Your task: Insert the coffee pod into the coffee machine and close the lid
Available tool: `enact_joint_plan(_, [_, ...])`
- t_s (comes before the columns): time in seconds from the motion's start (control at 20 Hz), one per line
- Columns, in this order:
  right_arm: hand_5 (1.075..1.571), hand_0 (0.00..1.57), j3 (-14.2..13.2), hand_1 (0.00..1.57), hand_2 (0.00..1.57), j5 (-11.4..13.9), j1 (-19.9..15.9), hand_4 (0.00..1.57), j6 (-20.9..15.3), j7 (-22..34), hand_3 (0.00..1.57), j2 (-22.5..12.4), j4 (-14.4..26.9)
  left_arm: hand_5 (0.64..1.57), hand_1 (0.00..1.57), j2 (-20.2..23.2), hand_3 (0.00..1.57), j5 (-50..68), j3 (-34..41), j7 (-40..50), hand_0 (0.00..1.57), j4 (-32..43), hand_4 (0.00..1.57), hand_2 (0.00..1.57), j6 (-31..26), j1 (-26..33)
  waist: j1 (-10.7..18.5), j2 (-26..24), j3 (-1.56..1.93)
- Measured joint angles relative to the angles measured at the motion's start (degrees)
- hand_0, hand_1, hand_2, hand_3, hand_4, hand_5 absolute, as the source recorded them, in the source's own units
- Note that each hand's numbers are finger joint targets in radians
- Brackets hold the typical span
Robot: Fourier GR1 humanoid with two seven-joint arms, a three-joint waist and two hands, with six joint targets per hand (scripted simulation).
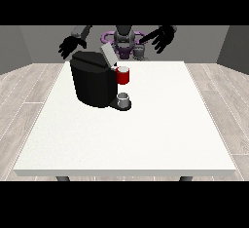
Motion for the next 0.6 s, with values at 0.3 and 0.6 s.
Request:
enact_joint_plan(0.3, [1.571,0.0,1.1,0.0,0.0,0.6,2.5,0.29,2.5,2.7,0.0,-2.7,-2.5,1.571,0.0,-5.1,0.0,5.9,3.2,-1.6,0.0,-0.9,0.14,0.0,-0.7,8.7,4.0,-8.1,0.02])
enact_joint_plan(0.6, [1.571,0.0,2.7,0.0,0.0,0.3,0.9,0.0,5.3,6.2,0.0,-4.8,-7.0,1.571,0.0,-7.0,0.0,10.6,5.6,-2.1,0.0,-1.8,0.0,0.0,-2.9,15.5,6.7,-12.1,0.04])
